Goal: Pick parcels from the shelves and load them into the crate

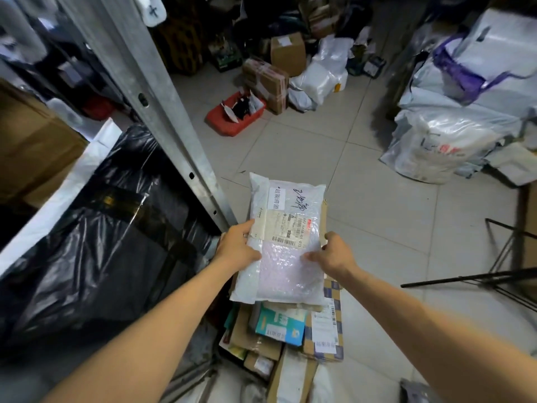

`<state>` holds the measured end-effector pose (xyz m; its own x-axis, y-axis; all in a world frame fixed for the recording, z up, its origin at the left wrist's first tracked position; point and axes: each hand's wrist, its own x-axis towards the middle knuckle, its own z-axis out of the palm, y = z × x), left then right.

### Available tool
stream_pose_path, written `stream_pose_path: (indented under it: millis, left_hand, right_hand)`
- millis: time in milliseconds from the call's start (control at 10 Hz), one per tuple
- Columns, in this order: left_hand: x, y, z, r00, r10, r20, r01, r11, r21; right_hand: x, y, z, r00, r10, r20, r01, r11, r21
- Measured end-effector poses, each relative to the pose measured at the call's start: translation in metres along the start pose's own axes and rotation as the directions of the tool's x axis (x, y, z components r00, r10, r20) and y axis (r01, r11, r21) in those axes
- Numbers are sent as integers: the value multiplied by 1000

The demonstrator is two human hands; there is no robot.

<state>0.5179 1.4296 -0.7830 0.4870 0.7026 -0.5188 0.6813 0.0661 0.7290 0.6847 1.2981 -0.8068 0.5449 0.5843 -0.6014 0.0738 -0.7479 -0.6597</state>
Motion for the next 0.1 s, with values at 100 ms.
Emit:
stream_pose_path:
  millis: [100]
  left_hand:
    - [-12, 18, 0, 998, 14, -55, -10, 998, 66]
  right_hand:
    - [-15, -9, -11, 999, -46, -26, 44, 996, -81]
